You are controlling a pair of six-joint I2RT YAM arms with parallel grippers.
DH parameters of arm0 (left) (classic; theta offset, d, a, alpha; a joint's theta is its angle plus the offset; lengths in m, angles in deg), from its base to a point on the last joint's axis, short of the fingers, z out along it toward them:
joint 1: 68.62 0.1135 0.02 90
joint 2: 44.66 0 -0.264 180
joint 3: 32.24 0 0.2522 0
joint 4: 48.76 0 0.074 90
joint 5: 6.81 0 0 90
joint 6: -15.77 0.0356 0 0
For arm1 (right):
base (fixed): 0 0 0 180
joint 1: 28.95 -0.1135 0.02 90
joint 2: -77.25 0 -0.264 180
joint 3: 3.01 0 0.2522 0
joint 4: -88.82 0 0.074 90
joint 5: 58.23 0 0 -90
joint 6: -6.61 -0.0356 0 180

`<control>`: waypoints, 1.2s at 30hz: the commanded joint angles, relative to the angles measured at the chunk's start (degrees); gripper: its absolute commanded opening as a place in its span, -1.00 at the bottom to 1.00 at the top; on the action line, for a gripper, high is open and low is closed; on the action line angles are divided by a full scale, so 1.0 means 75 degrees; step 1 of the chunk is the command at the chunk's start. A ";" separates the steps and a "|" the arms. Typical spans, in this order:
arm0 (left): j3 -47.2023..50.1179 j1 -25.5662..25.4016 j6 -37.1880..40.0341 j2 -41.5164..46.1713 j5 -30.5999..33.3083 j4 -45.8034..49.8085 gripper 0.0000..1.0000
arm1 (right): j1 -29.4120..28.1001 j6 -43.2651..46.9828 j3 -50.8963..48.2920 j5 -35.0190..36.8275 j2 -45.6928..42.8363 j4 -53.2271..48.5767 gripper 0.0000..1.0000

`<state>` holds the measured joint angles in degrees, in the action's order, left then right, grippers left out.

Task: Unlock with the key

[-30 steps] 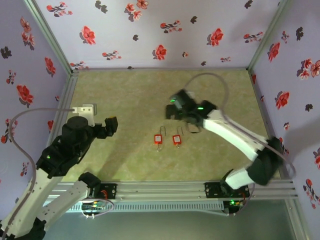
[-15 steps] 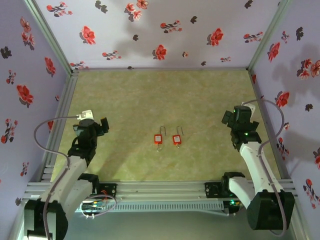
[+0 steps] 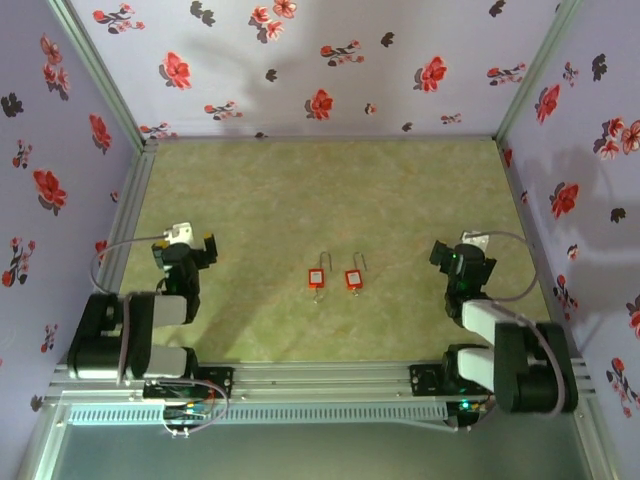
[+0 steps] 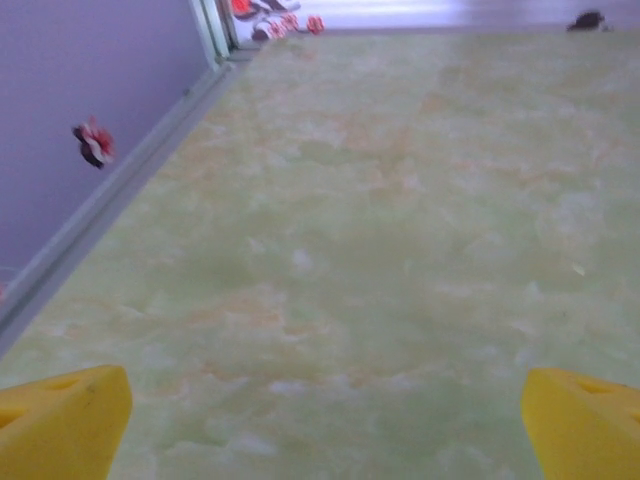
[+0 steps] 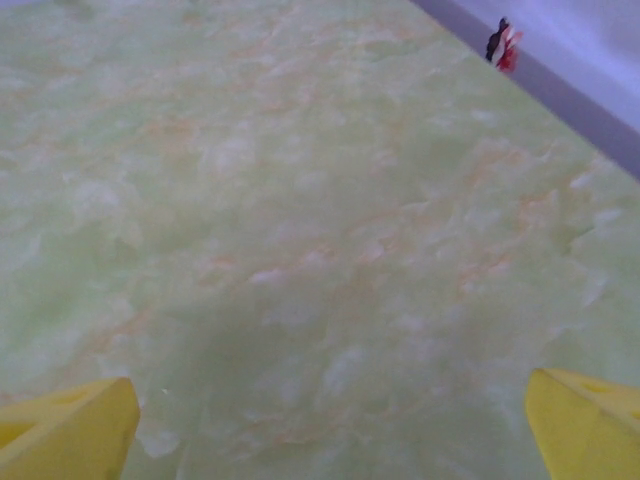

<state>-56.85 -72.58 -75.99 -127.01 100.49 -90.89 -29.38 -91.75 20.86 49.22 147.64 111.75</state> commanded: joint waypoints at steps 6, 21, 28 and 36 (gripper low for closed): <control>-0.0306 0.0298 0.0444 -0.0879 -0.1555 -0.1636 0.99 | -0.0380 0.0599 0.0357 0.0321 0.3021 0.5043 0.99; -0.1588 0.0618 0.0050 -0.0811 -0.1584 0.0764 0.99 | -0.0271 0.0179 0.1428 0.0532 0.2505 0.2190 0.98; -0.1588 0.0618 0.0063 -0.0798 -0.1587 0.0752 0.99 | -0.0283 0.0189 0.1426 0.0556 0.2510 0.2187 0.98; -0.1588 0.0611 0.0063 -0.0799 -0.1584 0.0753 0.99 | -0.0248 0.0152 0.1529 0.0439 0.2556 0.2023 0.98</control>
<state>-68.85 -68.28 -75.16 -133.43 89.08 -85.28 -31.56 -89.98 32.00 52.13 166.57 127.16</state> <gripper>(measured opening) 0.997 0.991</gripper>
